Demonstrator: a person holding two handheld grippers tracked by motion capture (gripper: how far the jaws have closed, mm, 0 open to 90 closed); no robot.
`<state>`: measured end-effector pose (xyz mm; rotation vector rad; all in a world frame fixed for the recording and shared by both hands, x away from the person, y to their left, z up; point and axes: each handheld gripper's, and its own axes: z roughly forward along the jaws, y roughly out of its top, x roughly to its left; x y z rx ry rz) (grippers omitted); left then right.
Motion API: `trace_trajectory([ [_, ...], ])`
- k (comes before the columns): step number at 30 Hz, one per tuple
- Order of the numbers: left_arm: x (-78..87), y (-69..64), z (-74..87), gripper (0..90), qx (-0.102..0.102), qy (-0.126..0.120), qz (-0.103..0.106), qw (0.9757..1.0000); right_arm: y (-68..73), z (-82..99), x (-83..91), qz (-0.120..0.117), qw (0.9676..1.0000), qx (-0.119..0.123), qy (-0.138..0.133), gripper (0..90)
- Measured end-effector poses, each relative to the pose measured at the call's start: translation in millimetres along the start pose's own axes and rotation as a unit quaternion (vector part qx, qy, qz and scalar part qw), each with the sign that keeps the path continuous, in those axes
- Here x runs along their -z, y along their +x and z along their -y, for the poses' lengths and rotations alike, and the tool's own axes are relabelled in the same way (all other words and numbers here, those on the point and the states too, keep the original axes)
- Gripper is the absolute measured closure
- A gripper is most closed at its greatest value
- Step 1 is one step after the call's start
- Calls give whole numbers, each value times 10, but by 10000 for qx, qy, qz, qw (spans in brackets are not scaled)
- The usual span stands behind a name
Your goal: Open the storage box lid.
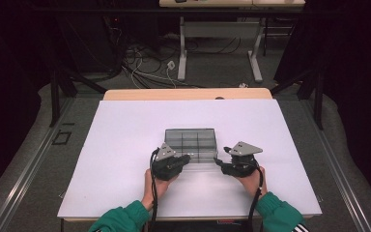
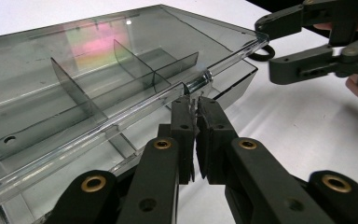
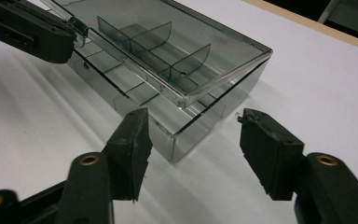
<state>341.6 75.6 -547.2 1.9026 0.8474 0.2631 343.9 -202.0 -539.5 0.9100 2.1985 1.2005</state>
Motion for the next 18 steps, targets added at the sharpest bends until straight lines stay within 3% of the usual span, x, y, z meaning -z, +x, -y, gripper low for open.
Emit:
trace_trajectory([
  [13, 8, 0, -7, 855, 27, -42, -2, 10000, 20, -71, -89, -97, 9995, 289, -45, 566],
  [18, 14, 1, -16, 855, -13, -74, 5, 10000, 27, -85, -91, -42, 9996, 257, -145, 581],
])
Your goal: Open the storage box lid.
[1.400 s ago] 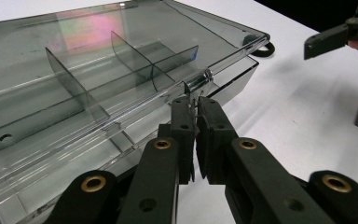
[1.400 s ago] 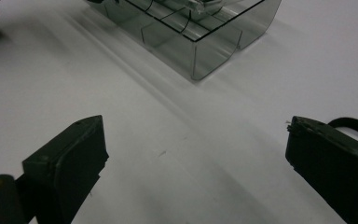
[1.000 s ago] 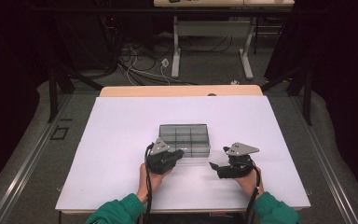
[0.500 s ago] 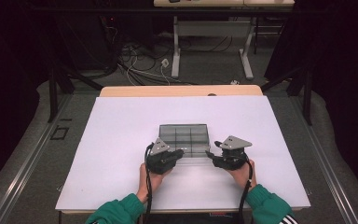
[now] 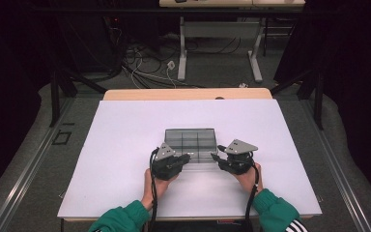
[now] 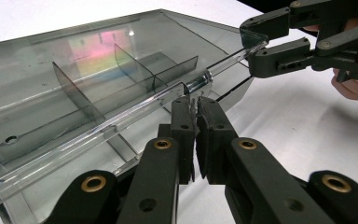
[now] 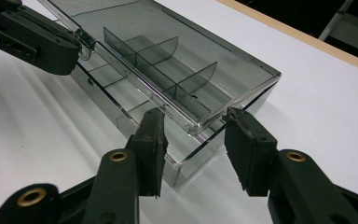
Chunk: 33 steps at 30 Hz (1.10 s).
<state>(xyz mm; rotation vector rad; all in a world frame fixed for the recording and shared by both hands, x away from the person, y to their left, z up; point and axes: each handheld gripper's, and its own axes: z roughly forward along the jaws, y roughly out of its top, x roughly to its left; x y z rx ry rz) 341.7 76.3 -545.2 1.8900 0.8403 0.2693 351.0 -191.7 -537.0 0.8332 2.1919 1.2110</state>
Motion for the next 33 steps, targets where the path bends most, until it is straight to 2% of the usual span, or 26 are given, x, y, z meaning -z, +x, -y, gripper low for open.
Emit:
trace_trajectory([
  [11, 14, -4, -10, 842, -57, 35, -20, 10000, 5, -9, -5, 21, 10000, 38, -13, 582],
  [16, 33, -17, -15, 771, -29, 63, 57, 10000, 5, -8, -6, 10, 10000, 42, -5, 583],
  [21, 75, -39, -25, 683, -157, 120, 45, 9998, 6, -7, -9, 12, 10000, 48, -8, 583],
  [28, 171, -47, -3, 557, -211, 262, 54, 9994, 10, -9, -5, 16, 10000, 34, -22, 587],
  [33, 281, -16, 0, 476, -230, 352, -66, 9991, 11, -13, 1, 23, 10000, 6, -8, 589],
])
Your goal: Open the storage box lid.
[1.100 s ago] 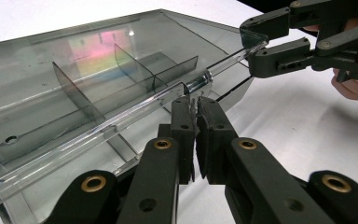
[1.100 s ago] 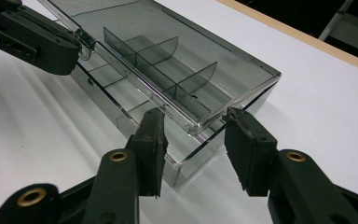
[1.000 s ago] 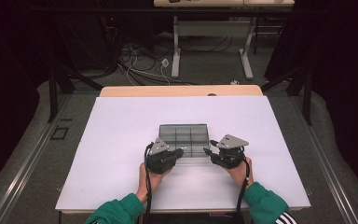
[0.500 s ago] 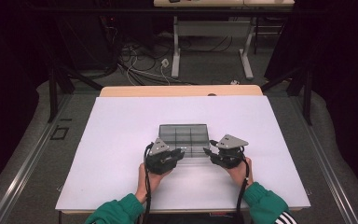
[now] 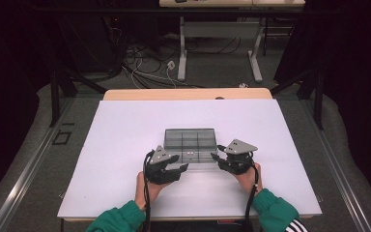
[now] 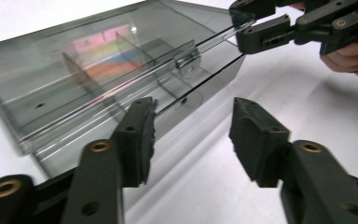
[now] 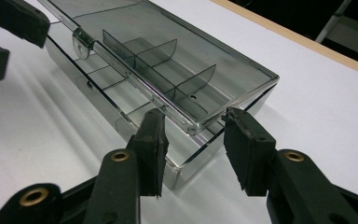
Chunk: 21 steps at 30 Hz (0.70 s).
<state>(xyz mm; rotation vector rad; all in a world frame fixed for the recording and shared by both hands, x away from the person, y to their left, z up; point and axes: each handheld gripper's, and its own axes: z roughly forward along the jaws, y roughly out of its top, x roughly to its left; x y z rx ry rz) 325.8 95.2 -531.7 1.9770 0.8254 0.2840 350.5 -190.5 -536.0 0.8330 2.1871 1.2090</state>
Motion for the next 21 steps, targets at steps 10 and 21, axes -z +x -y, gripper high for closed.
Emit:
trace_trajectory([
  [10, 160, 133, 27, 335, 173, 232, -182, 9994, -4, -8, 5, -13, 10000, -16, -24, 592],
  [21, 184, 273, 20, 179, 72, 331, -863, 9957, -8, -18, 12, -2, 10000, -25, -41, 595],
])
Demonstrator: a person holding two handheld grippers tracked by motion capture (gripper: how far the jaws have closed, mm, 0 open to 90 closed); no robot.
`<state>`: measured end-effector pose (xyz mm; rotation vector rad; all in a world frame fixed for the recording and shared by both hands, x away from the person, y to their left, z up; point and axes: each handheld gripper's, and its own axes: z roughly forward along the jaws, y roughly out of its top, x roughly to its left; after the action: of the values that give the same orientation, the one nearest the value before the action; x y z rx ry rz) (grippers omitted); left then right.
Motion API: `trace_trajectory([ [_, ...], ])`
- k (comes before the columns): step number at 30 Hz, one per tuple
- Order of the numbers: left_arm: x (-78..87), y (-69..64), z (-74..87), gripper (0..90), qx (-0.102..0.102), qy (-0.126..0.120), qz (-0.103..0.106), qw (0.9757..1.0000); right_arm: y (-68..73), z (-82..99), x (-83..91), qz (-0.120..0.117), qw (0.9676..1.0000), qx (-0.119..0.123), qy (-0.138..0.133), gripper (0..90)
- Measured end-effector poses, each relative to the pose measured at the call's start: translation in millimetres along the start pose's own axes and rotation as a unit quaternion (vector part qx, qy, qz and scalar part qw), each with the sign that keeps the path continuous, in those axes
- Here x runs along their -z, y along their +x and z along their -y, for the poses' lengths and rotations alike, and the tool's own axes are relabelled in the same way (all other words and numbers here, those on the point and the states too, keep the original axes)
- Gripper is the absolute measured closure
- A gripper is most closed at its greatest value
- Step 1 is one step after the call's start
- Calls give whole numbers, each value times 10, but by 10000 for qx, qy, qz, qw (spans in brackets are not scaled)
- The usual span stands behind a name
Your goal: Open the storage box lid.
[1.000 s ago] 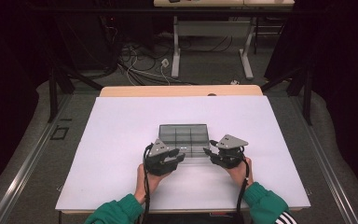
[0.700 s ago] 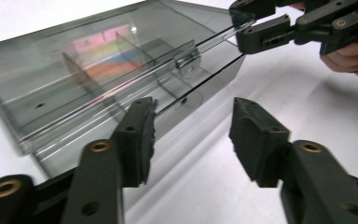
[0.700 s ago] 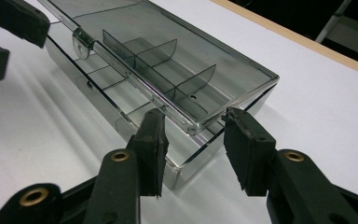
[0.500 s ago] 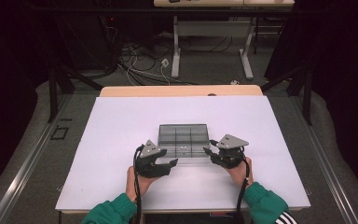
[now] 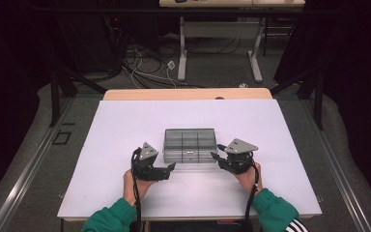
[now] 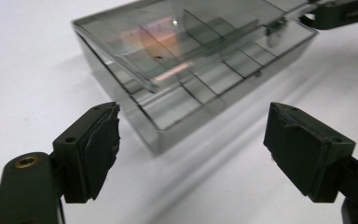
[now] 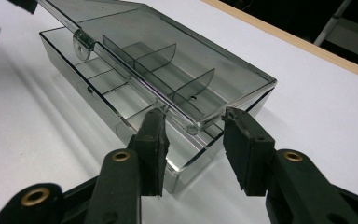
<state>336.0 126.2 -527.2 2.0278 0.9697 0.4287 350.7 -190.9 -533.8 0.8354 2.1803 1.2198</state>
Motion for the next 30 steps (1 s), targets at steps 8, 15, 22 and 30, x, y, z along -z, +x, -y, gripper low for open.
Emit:
trace_trajectory([
  [8, -105, 62, -60, 382, -230, -48, -360, 9991, -4, -3, 0, 1, 10000, 19, -19, 595],
  [15, -140, 46, -59, 513, -362, -195, -406, 9983, -4, -2, 1, 0, 10000, 3, -15, 595],
  [22, -141, 53, -37, 559, -380, -322, -399, 9980, -11, -1, 0, -9, 10000, 12, -14, 596],
  [30, -132, 56, -42, 582, -398, -406, -422, 9975, -20, 4, -17, 34, 10000, 15, 20, 592],
])
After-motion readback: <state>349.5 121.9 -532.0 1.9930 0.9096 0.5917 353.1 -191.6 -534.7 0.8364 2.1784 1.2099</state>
